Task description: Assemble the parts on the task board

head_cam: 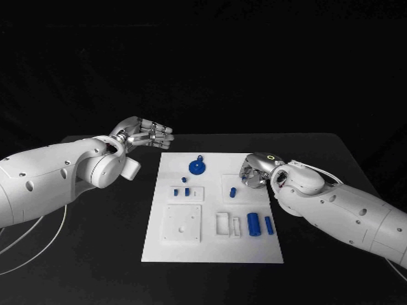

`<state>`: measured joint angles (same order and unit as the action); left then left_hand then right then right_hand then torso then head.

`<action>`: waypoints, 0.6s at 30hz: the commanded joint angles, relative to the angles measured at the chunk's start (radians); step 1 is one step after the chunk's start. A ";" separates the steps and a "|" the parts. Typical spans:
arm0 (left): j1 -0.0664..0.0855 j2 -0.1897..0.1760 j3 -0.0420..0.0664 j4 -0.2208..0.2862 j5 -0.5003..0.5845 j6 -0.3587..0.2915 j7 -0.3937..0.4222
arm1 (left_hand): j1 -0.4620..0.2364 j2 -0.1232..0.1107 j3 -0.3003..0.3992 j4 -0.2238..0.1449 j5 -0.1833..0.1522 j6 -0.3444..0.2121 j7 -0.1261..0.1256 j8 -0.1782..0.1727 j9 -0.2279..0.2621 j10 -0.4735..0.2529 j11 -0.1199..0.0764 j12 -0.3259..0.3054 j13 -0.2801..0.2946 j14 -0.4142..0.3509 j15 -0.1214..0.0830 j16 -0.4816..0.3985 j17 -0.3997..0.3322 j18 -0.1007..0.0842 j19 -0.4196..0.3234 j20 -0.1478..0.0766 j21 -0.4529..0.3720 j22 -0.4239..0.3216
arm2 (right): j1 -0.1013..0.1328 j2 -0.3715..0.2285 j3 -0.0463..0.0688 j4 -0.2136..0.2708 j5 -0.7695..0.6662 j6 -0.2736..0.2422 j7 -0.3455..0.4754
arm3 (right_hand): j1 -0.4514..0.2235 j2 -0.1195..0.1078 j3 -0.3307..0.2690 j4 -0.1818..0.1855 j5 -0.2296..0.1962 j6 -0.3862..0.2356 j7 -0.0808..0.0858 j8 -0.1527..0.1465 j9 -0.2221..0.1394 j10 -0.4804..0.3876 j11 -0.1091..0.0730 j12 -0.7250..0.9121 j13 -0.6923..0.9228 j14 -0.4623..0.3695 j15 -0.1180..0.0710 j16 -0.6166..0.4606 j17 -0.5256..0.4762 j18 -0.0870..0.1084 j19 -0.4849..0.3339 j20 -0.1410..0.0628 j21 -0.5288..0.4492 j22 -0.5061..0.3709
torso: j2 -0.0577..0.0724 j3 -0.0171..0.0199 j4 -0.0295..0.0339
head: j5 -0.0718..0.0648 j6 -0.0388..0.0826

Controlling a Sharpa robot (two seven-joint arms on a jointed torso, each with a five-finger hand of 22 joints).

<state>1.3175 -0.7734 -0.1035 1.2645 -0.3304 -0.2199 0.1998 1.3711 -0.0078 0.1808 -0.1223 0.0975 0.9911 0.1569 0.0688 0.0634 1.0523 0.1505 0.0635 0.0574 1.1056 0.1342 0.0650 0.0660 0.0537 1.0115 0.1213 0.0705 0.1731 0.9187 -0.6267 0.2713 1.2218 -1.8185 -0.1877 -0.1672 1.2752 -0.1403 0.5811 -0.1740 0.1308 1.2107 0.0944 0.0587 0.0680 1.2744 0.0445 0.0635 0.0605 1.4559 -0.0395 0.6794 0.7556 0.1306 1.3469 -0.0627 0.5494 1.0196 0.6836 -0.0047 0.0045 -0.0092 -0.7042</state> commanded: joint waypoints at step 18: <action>0.002 0.005 0.001 -0.021 0.027 0.001 0.007 | 0.008 0.006 0.000 -0.008 -0.002 -0.002 0.000 0.008 -0.001 -0.003 0.000 0.002 0.001 0.002 0.002 -0.004 -0.001 0.018 0.009 -0.004 0.005 -0.004 | -0.017 0.019 -0.014 -0.010 -0.101 -0.050 -0.053 | 0.008 0.004 0.049 -0.045 0.053 0.080 -0.019 0.005 0.003 0.091 -0.021 -0.004 0.002 0.003 -0.024 0.017 -0.009 -0.016 0.015 -0.023 0.061 0.120 | 0.000 -0.0003 0.0007 | 0.003 -0.003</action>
<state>1.3176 -0.7711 -0.1035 1.2434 -0.3141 -0.2204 0.1973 1.3711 -0.0078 0.1809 -0.1223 0.0976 0.9910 0.1570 0.0727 0.0633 1.0523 0.1504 0.0636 0.0575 1.1057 0.1342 0.0650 0.0660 0.0537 1.0150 0.1177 0.0705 0.1698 0.9113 -0.6107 0.2637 1.2138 -1.8748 -0.2345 -0.1942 1.2874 -0.1290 0.6256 -0.2186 0.1822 1.2821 0.0768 0.0648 0.0723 1.3393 0.0407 0.0607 0.0656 1.4605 -0.0550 0.6895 0.7480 0.1071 1.3633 -0.0787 0.6069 1.1349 0.6835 -0.0051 0.0050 -0.0067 -0.7070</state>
